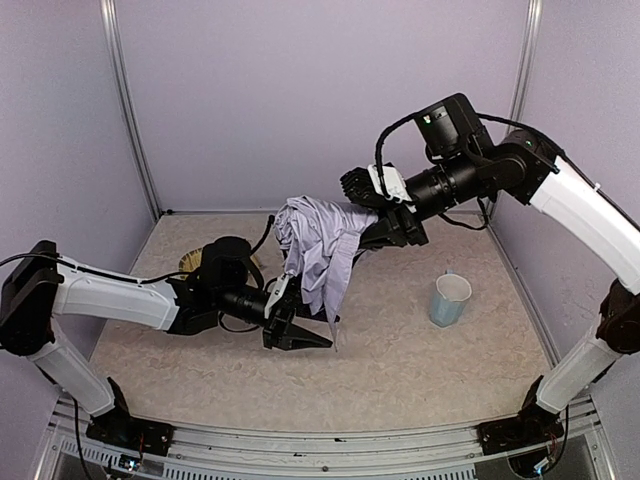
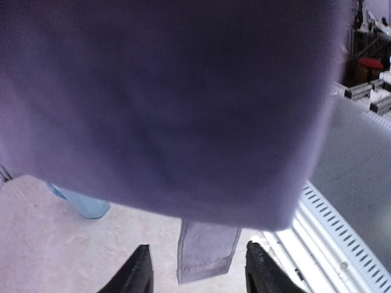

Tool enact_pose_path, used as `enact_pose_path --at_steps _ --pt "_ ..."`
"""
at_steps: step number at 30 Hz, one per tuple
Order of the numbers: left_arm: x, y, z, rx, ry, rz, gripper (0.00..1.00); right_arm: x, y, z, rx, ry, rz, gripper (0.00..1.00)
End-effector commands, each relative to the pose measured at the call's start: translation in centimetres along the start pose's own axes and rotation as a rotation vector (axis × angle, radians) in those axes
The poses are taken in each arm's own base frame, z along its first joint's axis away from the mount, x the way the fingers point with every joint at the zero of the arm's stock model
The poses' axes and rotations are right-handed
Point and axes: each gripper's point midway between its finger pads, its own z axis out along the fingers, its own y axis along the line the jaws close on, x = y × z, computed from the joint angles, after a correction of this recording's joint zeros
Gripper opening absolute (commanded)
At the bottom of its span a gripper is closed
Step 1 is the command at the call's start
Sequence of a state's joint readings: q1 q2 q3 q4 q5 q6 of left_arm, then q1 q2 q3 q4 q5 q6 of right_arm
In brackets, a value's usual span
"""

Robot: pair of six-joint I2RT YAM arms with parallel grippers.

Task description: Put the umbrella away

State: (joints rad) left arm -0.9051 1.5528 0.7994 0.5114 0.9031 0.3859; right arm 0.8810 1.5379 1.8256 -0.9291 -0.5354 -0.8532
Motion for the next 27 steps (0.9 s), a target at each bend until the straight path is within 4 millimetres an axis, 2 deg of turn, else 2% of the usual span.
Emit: enact_pose_path --at_steps 1,7,10,11,14,16,18,22,25,27 --pt "-0.7 -0.3 0.2 0.019 -0.020 0.011 0.37 -2.6 -0.7 -0.9 0.028 -0.086 -0.078 0.00" --pt "-1.1 -0.9 0.0 0.027 -0.037 0.004 0.05 -2.6 -0.6 -1.2 0.035 -0.086 -0.077 0.00" --pt "-1.2 -1.0 -0.2 0.025 -0.038 0.001 0.06 -2.6 -0.5 -1.3 0.041 -0.086 -0.080 0.00" --pt "-1.0 -0.9 -0.3 0.021 -0.032 -0.003 0.19 -2.5 -0.5 -1.4 0.043 -0.084 -0.081 0.00" --pt "-0.5 -0.4 -1.0 -0.010 -0.014 0.002 0.42 -3.1 -0.4 -1.8 0.041 -0.098 -0.094 0.00" --pt "-0.7 0.4 -1.9 -0.040 -0.018 0.018 0.57 -4.3 -0.1 -2.6 0.029 -0.136 -0.125 0.00" --pt "-1.7 1.1 -3.0 -0.057 -0.037 0.052 0.65 -5.6 -0.1 -3.7 0.033 -0.175 -0.161 0.00" --pt "-5.6 2.3 -3.7 -0.066 -0.051 0.109 0.76 -7.7 -0.7 -5.3 0.089 -0.232 -0.240 0.00" --pt "-10.2 4.1 -4.9 -0.144 -0.021 0.145 0.92 -9.6 -1.5 -6.8 0.146 -0.277 -0.308 0.00" --pt "-14.0 5.3 -6.6 -0.243 0.003 0.227 0.99 -10.7 -2.2 -7.6 0.186 -0.290 -0.342 0.00"
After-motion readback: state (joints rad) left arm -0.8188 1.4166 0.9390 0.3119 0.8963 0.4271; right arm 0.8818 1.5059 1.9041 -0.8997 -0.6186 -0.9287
